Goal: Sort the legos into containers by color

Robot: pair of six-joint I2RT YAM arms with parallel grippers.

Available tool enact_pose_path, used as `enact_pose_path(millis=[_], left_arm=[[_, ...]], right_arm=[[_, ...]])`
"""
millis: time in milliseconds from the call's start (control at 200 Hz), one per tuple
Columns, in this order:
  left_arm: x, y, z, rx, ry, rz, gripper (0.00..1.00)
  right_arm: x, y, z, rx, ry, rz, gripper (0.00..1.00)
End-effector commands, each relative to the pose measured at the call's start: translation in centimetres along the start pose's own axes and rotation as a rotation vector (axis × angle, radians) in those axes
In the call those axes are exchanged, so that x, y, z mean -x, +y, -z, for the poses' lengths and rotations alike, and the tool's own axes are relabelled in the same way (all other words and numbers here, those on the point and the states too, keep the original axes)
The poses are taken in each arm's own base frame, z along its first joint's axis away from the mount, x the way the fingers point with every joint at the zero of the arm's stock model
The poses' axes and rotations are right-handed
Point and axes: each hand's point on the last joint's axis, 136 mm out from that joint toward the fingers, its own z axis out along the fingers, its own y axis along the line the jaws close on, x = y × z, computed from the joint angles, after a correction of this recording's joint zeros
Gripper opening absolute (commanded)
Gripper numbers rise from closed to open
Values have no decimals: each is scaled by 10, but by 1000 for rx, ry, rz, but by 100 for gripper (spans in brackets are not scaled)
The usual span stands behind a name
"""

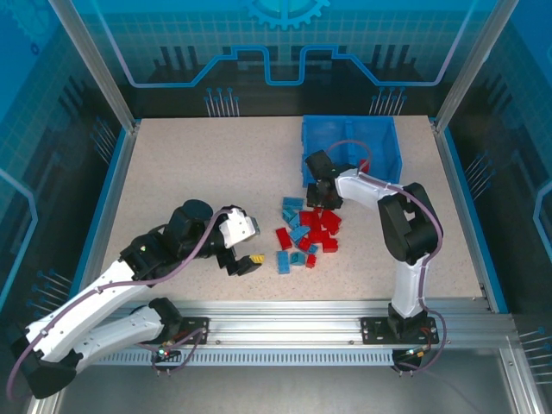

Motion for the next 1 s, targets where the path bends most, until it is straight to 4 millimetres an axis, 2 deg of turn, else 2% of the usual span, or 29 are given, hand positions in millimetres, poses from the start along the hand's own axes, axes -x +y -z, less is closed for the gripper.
enact_pose_path(millis=[0, 160, 280, 390, 520, 625, 705, 770, 815, 940, 995], left_arm=[[-1, 3, -1, 20, -9, -27, 99], [-1, 2, -1, 9, -15, -27, 99], [0, -1, -1, -9, -25, -27, 99], [2, -1, 2, -5, -42, -31, 99], [5, 2, 5, 17, -61, -36, 99], [6, 6, 8, 42, -75, -34, 99], [7, 9, 9, 54, -80, -29, 99], [7, 10, 10, 57, -83, -25, 99], [7, 10, 10, 60, -85, -22, 99], [3, 11, 11, 68, -74, -12, 99], [2, 13, 13, 81, -71, -9, 99]], right_arm=[[-3, -13, -9, -52, 24, -18, 34], [3, -7, -4, -17, 4, -3, 27], [17, 1, 22, 43, -77, 2, 25], [32, 3, 66, 95, -190, 18, 20], [47, -11, 128, 97, -356, 38, 20], [66, -38, 178, 64, -507, 4, 21], [84, -67, 202, 42, -590, -59, 21], [99, -91, 205, 37, -602, -113, 22], [110, -105, 199, 21, -593, -142, 22], [137, -131, 165, -31, -524, -185, 22], [149, -140, 143, -45, -482, -206, 22]])
